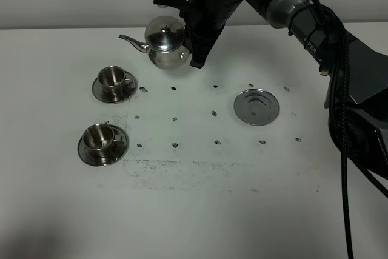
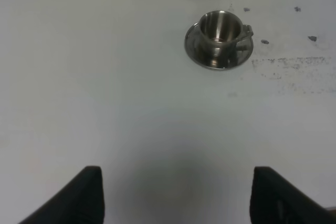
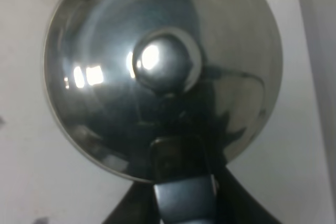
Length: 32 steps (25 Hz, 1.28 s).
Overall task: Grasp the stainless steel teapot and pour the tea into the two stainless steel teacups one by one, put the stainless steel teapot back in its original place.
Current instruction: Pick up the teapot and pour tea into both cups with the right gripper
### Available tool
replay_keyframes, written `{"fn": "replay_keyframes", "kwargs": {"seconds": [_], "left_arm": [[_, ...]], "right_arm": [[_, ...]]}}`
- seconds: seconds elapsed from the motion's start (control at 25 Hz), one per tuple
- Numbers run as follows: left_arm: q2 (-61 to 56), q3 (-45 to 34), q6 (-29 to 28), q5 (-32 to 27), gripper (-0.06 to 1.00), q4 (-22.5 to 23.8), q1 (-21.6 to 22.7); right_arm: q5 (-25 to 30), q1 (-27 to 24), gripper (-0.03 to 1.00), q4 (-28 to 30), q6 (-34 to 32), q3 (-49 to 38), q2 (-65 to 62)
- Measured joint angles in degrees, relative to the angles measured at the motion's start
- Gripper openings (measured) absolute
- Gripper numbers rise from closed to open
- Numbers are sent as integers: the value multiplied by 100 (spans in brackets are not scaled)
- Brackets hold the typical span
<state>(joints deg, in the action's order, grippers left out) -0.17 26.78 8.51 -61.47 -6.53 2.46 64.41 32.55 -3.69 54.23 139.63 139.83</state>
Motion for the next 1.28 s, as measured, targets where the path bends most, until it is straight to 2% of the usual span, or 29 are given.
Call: {"fn": "replay_keyframes", "kwargs": {"seconds": [0.68, 1.28], "left_arm": [[0, 0, 0, 0, 58, 0, 0], [0, 0, 0, -5, 58, 0, 0]], "right_arm": [[-553, 95, 20, 58, 1181, 79, 73], [-855, 275, 20, 369, 1264, 104, 318]]}}
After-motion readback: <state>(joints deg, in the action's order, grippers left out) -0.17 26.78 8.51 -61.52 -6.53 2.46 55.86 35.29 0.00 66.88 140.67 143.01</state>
